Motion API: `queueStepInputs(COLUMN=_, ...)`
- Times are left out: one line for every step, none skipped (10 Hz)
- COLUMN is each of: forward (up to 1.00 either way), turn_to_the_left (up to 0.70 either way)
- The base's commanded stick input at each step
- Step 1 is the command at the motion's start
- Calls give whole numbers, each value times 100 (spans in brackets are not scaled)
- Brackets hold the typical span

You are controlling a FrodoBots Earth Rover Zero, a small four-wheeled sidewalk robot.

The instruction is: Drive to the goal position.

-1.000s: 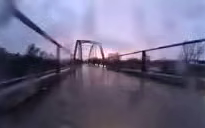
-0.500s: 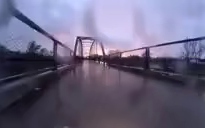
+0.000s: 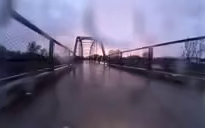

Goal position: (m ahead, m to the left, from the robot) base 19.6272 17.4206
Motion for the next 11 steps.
queueStepInputs(forward=70, turn_to_the_left=0)
queueStepInputs(forward=70, turn_to_the_left=0)
queueStepInputs(forward=70, turn_to_the_left=0)
queueStepInputs(forward=70, turn_to_the_left=0)
queueStepInputs(forward=70, turn_to_the_left=0)
queueStepInputs(forward=70, turn_to_the_left=0)
queueStepInputs(forward=70, turn_to_the_left=0)
queueStepInputs(forward=70, turn_to_the_left=0)
queueStepInputs(forward=70, turn_to_the_left=0)
queueStepInputs(forward=70, turn_to_the_left=0)
queueStepInputs(forward=70, turn_to_the_left=0)
